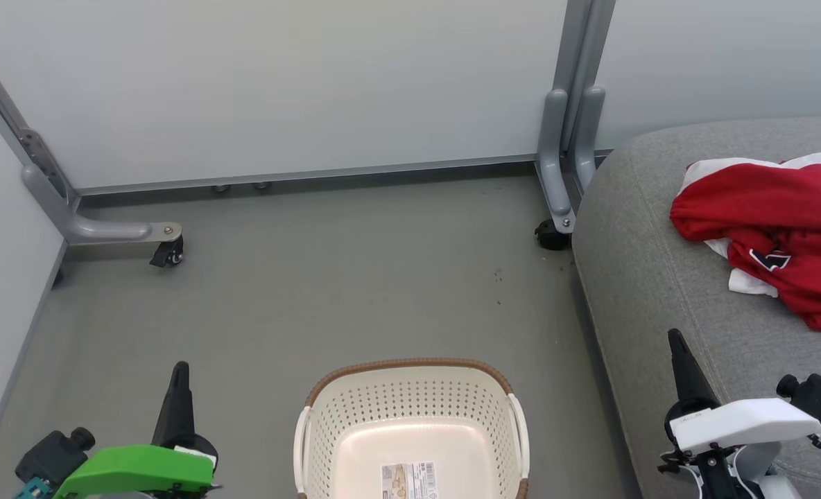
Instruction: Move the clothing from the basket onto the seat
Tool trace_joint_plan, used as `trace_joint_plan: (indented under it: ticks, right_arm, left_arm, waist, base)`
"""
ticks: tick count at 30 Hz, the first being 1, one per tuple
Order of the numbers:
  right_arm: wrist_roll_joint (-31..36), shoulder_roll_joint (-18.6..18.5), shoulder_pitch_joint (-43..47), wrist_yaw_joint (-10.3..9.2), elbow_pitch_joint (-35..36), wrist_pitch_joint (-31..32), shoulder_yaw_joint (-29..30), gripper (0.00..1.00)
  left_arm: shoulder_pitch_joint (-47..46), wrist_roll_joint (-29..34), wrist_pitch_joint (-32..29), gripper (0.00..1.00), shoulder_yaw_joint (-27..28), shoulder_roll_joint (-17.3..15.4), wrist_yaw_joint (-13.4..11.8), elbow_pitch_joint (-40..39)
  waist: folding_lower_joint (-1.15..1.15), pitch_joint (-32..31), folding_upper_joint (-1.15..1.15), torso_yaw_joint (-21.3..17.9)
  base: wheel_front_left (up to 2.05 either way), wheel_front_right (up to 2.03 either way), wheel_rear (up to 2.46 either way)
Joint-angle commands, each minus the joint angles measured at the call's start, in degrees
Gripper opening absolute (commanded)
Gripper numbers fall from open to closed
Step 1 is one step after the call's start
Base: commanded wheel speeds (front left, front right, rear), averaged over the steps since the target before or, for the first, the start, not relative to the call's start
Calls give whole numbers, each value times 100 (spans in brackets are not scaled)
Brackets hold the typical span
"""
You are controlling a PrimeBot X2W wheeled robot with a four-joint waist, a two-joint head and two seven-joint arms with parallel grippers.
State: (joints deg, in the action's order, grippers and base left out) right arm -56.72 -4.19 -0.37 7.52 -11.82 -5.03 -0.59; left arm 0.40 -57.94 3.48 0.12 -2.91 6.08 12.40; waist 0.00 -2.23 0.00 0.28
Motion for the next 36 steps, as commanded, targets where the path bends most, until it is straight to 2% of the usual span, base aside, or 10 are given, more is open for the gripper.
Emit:
trace_joint_plan:
  ticks: [1,36]
  right_arm:
    - [-191,-28,-171,-2,33,56,35,0]
    - [-2184,-31,-415,-1,-103,584,298,0]
  left_arm:
    - [-187,-192,-49,0,56,-52,39,-41]
    - [-481,-2043,-566,0,362,-54,103,74]
  waist:
    - [0,5,0,0]
    - [0,118,0,-14]
  base:
    - [0,0,0]
    - [0,0,0]
